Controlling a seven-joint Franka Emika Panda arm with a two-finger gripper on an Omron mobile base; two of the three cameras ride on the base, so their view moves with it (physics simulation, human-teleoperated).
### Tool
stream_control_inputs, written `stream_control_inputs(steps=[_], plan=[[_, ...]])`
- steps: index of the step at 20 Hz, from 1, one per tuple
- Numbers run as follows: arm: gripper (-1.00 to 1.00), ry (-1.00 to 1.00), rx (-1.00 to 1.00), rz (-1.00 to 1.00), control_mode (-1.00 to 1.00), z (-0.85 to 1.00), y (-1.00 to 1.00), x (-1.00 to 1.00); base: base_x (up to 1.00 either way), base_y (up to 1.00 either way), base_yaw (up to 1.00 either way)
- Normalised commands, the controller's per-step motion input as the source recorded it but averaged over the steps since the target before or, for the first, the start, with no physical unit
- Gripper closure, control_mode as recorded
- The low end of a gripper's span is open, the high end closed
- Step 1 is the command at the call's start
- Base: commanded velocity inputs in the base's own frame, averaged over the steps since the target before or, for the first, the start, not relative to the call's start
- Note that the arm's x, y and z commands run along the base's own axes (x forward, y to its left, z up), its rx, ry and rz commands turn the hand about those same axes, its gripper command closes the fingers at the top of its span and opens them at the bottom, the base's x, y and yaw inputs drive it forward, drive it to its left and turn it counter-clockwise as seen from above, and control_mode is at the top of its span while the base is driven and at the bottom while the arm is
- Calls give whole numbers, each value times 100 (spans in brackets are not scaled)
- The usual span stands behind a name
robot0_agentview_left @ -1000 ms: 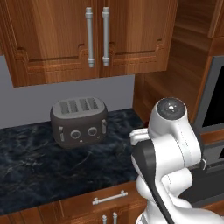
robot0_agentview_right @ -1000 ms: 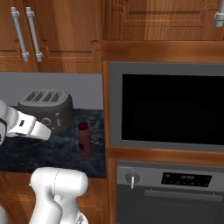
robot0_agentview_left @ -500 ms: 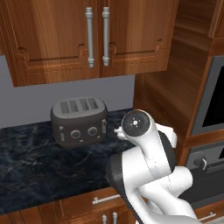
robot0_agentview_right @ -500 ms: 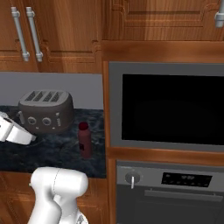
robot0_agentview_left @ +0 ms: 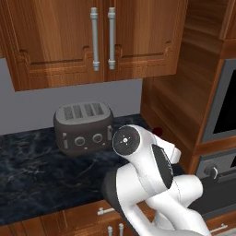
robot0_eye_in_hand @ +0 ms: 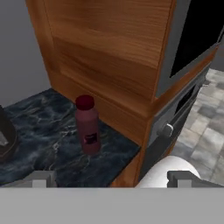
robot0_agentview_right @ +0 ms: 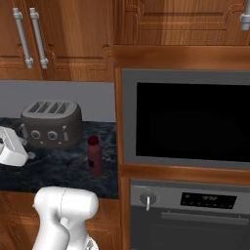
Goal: There is a wine glass and glass cup on the dining counter. Place the wine bottle next to the wine glass and the juice bottle next to the glass cup.
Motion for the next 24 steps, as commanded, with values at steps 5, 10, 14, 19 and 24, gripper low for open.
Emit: stream_control_inputs(steps=[5,10,14,19,24], plan=[[-100,-27,0,0,-100,-18,-17,-5,0,0,0],[-100,-14,-1,-3,-100,-14,-23,1,0,0,0],[-100,-1,-2,-9,-100,-17,-23,7,0,0,0],[-100,0,0,-9,-100,-13,-31,9,0,0,0],[-100,0,0,-7,-100,-13,-32,15,0,0,0]])
